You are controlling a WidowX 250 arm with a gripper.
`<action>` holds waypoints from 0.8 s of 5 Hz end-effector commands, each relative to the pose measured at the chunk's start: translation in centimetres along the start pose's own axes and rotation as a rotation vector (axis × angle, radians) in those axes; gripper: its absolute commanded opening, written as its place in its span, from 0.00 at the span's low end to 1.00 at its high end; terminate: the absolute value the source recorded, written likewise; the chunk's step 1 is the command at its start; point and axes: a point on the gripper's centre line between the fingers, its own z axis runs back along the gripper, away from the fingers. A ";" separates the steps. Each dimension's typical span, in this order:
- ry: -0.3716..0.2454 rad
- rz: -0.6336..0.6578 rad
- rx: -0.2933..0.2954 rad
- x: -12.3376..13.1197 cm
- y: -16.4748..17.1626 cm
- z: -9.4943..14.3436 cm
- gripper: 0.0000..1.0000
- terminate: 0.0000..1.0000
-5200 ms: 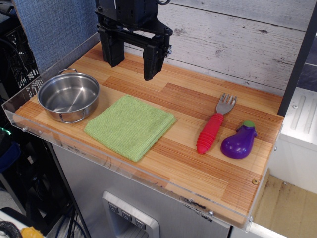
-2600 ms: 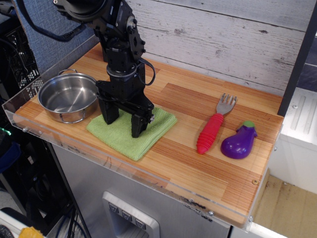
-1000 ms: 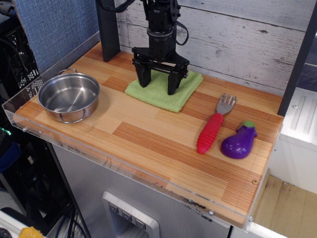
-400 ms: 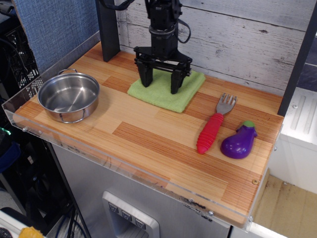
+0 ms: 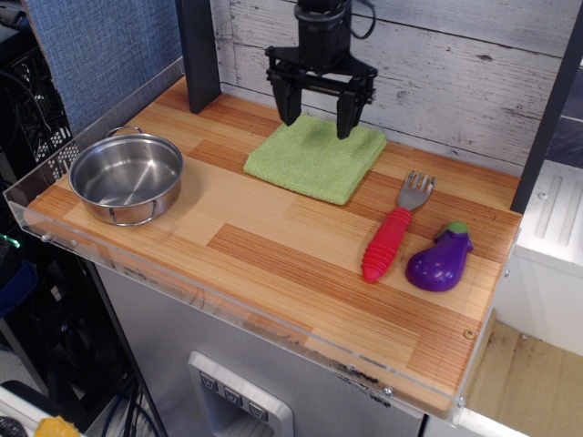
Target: Move the green cloth from left side to right side
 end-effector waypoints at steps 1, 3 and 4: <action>-0.102 -0.016 0.026 1.4 -0.2 5.1 1.00 0.00; -0.132 -0.006 0.003 -0.5 0.3 8.3 1.00 0.00; -0.074 -0.031 0.021 -2.6 1.5 10.3 1.00 0.00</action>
